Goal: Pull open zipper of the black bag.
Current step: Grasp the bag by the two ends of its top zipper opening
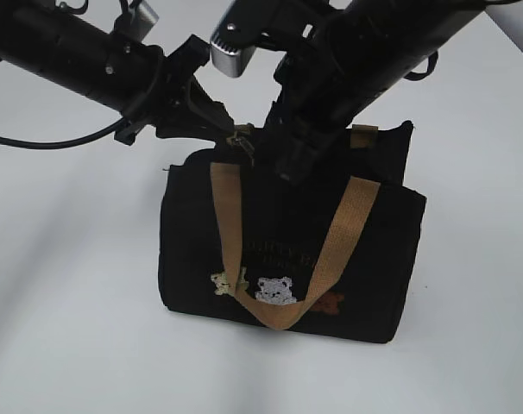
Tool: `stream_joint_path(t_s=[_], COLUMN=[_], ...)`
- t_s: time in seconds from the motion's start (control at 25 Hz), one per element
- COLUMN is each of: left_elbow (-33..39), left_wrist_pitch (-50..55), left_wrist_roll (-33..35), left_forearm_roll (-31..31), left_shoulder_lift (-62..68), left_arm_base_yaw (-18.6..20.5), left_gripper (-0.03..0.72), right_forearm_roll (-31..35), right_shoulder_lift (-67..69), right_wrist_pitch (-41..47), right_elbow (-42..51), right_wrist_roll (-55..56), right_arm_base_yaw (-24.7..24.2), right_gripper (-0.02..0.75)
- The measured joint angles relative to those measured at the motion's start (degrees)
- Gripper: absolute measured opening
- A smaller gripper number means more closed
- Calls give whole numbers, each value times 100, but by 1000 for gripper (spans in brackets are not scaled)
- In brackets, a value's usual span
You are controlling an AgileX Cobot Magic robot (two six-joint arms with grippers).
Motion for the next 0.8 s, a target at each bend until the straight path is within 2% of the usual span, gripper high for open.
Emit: stream_joint_path(t_s=[0.16, 0.32, 0.36, 0.6, 0.8], left_elbow=[0, 0, 0, 0, -37], left_wrist_pitch=[0, 37, 46, 132, 230], left_wrist_roll=[0, 0, 0, 15, 14], left_forearm_roll=[6, 7, 12, -67, -205], left_shoulder_lift=[0, 0, 0, 0, 0], left_arm_base_yaw=[0, 0, 0, -4, -46], left_gripper=[30, 30, 30, 30, 30], right_forearm_roll=[-53, -77, -77, -131, -588], right_shoulder_lift=[54, 54, 54, -99, -293], right_wrist_pitch=[0, 65, 106, 238, 492], right_elbow=[0, -6, -10, -10, -10], right_wrist_roll=[-10, -17, -17, 55, 574], right_arm_base_yaw=[0, 0, 0, 0, 0], right_gripper=[217, 50, 30, 29, 27])
